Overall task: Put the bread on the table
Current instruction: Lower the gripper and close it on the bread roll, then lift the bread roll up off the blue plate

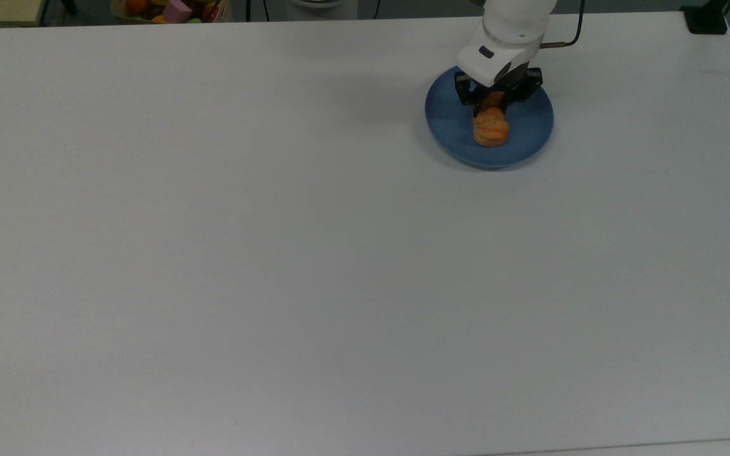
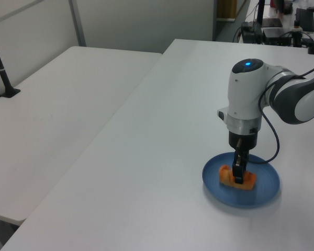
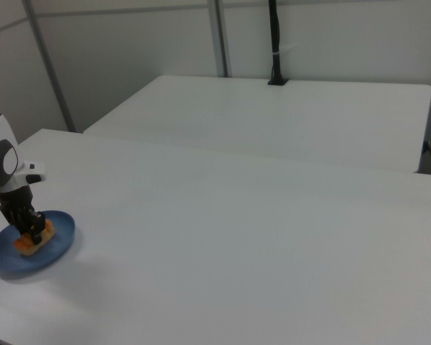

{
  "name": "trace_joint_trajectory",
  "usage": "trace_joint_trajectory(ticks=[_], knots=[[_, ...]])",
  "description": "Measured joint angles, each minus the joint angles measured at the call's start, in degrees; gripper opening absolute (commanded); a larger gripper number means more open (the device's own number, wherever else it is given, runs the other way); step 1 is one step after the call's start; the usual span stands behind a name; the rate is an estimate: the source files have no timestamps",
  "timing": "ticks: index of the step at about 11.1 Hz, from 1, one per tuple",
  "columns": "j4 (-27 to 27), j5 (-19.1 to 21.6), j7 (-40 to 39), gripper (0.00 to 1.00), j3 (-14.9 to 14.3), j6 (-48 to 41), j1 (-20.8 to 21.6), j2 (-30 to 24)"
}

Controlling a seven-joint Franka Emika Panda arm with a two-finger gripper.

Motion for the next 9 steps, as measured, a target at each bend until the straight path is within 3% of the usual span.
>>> trace_joint_trajectory(ticks=[4, 9], knots=[[0.2, -0.6, 0.5, 0.28, 0.0, -0.8, 0.0, -0.4], [3.3, -0.8, 0.1, 0.29, -0.2, -12.0, -0.4, -6.5]])
